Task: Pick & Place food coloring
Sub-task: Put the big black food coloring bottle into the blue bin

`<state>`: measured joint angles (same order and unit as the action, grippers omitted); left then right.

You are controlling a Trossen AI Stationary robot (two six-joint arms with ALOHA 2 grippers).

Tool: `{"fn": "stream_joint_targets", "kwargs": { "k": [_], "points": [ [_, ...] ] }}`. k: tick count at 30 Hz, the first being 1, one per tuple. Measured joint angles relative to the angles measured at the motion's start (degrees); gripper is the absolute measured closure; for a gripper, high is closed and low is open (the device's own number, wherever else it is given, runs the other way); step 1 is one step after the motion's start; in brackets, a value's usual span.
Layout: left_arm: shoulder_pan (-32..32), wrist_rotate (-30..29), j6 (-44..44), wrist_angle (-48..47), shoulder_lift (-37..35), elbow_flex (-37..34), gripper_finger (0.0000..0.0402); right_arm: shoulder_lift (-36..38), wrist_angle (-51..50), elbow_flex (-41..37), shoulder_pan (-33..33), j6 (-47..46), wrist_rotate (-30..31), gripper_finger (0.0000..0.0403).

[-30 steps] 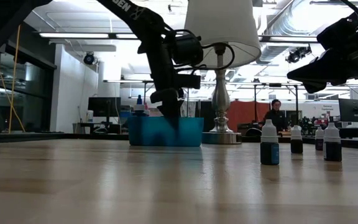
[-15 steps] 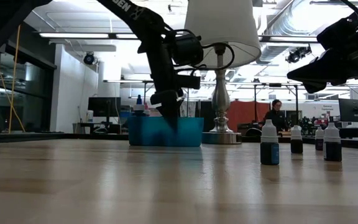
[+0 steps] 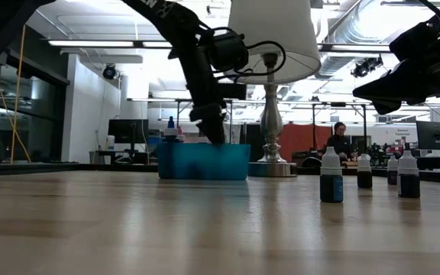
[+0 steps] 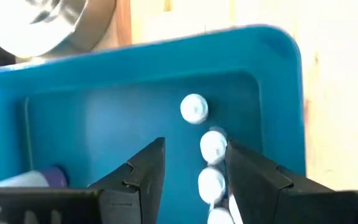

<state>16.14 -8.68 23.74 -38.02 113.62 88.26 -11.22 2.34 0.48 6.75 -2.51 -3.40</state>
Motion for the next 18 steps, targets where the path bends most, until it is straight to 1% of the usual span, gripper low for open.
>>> {"fn": "stream_joint_targets", "kwargs": {
  "k": [3,5,7,9,11,13,16,18],
  "points": [
    [0.0,-0.4,0.0,0.3,-0.8,0.0,0.0243,0.0,0.0,0.0,0.0,0.0,0.0,0.0402],
    [0.0,-0.2,0.0,-1.2,-1.8,-0.1,0.0243,0.0,0.0,0.0,0.0,0.0,0.0,0.0402],
    [0.0,-0.2,0.0,-0.3,-2.4,0.1,0.0243,0.0,0.0,0.0,0.0,0.0,0.0,0.0402],
    [0.0,0.4,-0.2,-2.2,-3.5,-0.1,0.0243,0.0,0.0,0.0,0.0,0.0,0.0,0.0402],
    [0.0,0.6,-0.2,-1.1,-4.2,0.2,0.0243,0.0,0.0,0.0,0.0,0.0,0.0,0.0402],
    [-0.1,1.5,-1.1,-2.8,-5.5,0.1,0.0243,0.0,0.0,0.0,0.0,0.0,0.0,0.0402],
    [-0.8,3.1,-3.5,-3.9,-6.2,2.0,0.0243,0.0,0.1,0.0,0.0,0.0,0.0,0.0402],
    [-1.4,4.7,-5.6,-6.6,-7.2,2.9,0.0243,-0.1,-0.1,0.0,0.0,0.0,0.0,0.0402]
  ]
}}
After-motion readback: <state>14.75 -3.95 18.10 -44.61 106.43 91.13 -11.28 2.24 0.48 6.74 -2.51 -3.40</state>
